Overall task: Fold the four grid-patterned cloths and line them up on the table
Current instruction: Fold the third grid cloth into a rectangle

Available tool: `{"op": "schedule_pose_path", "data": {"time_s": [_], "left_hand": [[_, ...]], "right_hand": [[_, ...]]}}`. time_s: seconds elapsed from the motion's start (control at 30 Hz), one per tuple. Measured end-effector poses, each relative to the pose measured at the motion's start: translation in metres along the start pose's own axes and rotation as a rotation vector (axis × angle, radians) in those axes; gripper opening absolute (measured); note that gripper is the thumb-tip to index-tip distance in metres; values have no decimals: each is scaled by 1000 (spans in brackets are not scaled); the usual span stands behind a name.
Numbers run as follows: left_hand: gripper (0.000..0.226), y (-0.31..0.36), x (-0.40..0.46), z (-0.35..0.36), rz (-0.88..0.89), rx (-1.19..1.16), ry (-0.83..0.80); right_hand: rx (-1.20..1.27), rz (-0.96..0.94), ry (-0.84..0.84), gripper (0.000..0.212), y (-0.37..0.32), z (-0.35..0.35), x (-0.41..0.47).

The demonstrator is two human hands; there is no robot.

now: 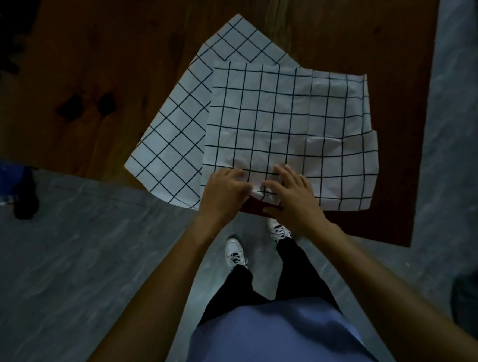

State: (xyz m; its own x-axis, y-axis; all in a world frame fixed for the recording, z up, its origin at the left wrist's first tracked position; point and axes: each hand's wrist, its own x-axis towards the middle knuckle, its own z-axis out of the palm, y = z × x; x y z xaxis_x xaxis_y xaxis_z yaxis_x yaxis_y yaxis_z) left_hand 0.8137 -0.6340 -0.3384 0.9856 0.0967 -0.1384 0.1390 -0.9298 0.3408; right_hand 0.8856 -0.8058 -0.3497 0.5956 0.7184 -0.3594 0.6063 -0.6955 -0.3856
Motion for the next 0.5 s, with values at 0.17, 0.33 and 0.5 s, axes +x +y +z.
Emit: {"op": "schedule_pose_path", "data": {"time_s": [0.17, 0.33, 0.5], "left_hand": [[7, 4, 6, -28, -10, -109, 107], [38, 6, 14, -73, 57, -111, 115], [19, 20, 28, -124, 89, -54, 200]], "right_hand": [[75, 83, 211, 25, -9, -21, 0], [194, 142, 346, 25, -31, -84, -4], [177, 114, 443, 27, -38, -140, -7]]}}
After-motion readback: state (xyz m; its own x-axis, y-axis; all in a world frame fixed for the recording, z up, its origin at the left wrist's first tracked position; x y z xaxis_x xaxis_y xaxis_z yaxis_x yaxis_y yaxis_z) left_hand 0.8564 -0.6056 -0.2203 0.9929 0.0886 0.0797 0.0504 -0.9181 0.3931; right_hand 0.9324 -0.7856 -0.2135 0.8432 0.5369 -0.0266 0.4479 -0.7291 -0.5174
